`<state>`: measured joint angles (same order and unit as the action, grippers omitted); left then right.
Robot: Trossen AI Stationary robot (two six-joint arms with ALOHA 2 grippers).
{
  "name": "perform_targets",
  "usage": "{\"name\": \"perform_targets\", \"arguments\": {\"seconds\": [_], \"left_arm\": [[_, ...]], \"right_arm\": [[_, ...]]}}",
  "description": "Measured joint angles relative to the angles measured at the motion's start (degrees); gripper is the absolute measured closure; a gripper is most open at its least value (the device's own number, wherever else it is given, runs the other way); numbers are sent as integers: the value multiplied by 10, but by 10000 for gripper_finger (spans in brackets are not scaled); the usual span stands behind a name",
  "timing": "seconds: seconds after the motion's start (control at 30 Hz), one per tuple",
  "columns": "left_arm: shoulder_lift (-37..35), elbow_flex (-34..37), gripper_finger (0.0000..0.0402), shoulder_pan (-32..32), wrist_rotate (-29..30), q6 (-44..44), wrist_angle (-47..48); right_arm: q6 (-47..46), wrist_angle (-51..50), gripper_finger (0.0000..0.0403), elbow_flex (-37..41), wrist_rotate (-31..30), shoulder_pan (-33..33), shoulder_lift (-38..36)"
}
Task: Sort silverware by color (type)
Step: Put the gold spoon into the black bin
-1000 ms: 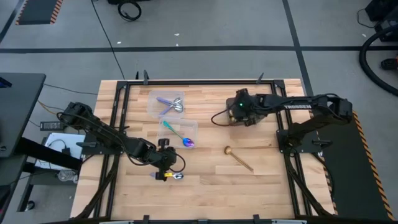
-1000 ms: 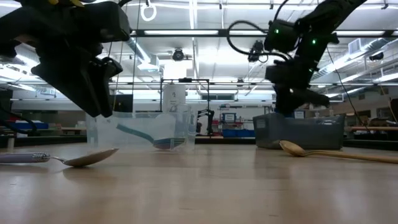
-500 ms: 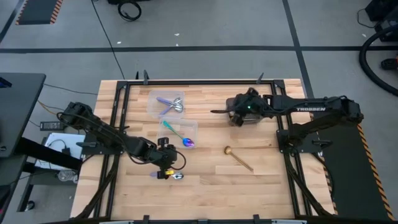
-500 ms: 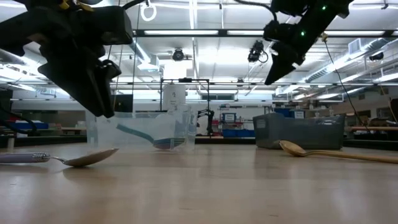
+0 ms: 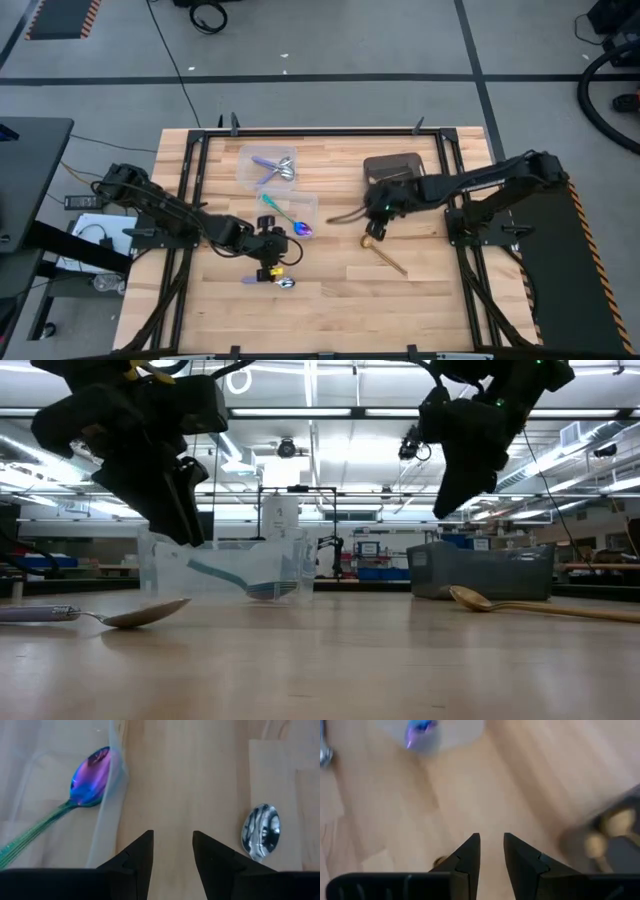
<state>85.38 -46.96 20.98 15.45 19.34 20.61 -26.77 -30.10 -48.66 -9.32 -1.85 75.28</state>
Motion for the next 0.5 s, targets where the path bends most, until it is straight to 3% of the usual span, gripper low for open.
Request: {"name": "perform_targets", "arguments": {"seconds": [0.5], "left_arm": [[0, 0, 257, -25, 0, -55, -13]], "right_arm": [[-132, -15, 307, 0, -2, -108, 120]]}}
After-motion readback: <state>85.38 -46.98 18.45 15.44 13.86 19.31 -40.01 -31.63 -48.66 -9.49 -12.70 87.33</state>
